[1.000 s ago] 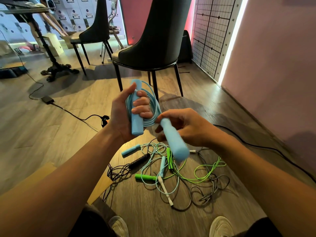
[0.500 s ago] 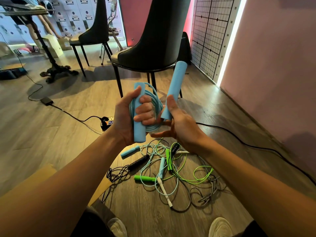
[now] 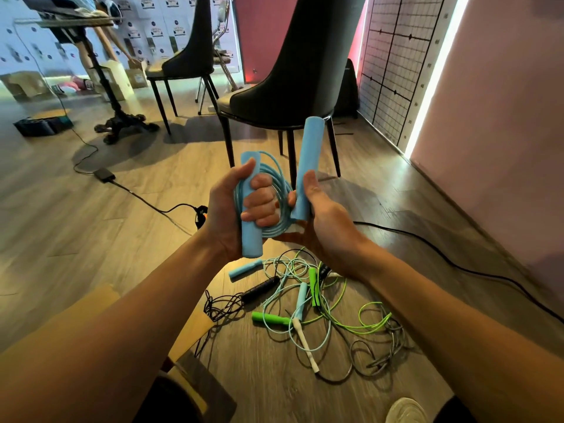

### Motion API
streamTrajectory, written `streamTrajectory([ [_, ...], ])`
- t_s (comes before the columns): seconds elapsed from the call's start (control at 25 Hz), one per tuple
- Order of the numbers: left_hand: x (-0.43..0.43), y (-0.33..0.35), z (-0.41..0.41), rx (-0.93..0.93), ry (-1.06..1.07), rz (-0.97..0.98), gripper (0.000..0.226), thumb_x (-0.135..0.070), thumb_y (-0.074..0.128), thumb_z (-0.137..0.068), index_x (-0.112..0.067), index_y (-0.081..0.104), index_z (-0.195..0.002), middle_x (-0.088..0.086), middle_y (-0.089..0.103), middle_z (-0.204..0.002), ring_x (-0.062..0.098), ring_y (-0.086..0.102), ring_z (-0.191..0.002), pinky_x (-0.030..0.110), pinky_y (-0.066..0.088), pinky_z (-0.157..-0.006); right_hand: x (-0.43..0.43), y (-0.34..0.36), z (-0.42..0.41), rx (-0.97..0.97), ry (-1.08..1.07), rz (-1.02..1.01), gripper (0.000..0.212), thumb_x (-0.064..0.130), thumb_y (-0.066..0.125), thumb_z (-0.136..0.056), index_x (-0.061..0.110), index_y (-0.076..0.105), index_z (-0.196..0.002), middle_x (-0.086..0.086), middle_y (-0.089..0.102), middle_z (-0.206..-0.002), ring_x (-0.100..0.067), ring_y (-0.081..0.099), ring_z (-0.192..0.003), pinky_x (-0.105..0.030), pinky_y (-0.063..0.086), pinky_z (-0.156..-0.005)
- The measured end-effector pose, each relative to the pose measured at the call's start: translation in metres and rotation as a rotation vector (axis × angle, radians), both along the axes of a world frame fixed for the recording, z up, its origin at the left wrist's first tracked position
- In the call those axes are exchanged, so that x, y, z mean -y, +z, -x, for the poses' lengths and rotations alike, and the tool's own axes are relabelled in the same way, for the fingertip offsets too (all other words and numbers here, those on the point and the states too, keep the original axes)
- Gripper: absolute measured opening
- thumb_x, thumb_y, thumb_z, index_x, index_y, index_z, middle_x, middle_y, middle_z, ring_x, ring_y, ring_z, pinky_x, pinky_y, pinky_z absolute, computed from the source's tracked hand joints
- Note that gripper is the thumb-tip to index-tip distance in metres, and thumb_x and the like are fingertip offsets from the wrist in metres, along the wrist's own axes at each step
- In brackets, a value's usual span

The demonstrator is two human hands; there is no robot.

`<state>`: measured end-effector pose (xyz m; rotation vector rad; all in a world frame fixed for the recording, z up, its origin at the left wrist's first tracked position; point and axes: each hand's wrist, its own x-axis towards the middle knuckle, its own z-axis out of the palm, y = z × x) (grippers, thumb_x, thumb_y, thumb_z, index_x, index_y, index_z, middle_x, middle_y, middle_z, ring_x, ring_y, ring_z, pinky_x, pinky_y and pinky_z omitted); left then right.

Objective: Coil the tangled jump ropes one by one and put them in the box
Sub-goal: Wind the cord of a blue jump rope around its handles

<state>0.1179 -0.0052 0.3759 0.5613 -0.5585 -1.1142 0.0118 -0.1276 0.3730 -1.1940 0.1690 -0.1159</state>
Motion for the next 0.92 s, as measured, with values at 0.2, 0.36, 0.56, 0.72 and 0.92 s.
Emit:
streamTrajectory([
  [0.2,-0.016,0.002,-0.002,0.037,0.131,-0.111,0.035,-0.041,0.046,-0.091,-0.020,0.047,-0.064,-0.009,0.042,-0.045,0.002,0.040,-0.034,0.016,0.036,-0.040,-0.025,-0.007,-0.014,0.047,-0.029,0.194,0.047,0.047,0.028,-0.105,0.016,0.054,-0.129,-0.013,0.064,-0.115,-0.023,0.064,-0.102,-0.036,0.053,-0.080],
  [0.36,-0.029,0.014,-0.001,0.150,0.374,-0.275,0.034,-0.037,0.049,-0.090,-0.017,0.050,-0.063,-0.005,0.045,-0.049,0.007,0.044,-0.040,0.018,0.042,-0.045,-0.050,0.000,-0.019,0.059,-0.156,0.371,0.035,0.044,0.028,-0.107,0.023,0.053,-0.119,-0.004,0.060,-0.104,-0.017,0.058,-0.090,-0.033,0.048,-0.072],
  [0.56,-0.045,0.019,0.001,0.394,0.626,-0.507,0.036,-0.033,0.052,-0.092,-0.012,0.055,-0.063,0.002,0.054,-0.056,0.013,0.052,-0.050,0.025,0.046,-0.053,-0.078,0.010,-0.027,0.125,-0.202,0.409,0.029,0.036,0.029,-0.109,0.025,0.049,-0.127,0.005,0.055,-0.093,-0.007,0.053,-0.080,-0.027,0.043,-0.071],
  [0.72,-0.080,0.015,-0.015,0.649,0.786,-0.711,0.036,-0.046,0.059,-0.092,-0.010,0.063,-0.091,0.000,0.067,-0.066,0.009,0.063,-0.061,0.030,0.055,-0.063,-0.096,0.010,-0.034,0.166,-0.178,0.372,0.030,0.027,0.033,-0.108,0.040,0.042,-0.133,0.000,0.057,-0.116,-0.016,0.058,-0.098,-0.031,0.048,-0.080],
  [0.92,-0.141,0.019,-0.021,0.704,0.699,-0.820,0.048,-0.058,0.058,-0.090,-0.012,0.064,-0.102,0.008,0.067,-0.085,0.013,0.066,-0.069,0.036,0.053,-0.071,-0.131,0.005,-0.046,0.228,-0.057,0.488,0.041,0.011,0.036,-0.106,0.036,0.043,-0.138,-0.002,0.056,-0.122,-0.004,0.053,-0.095,-0.017,0.047,-0.070],
])
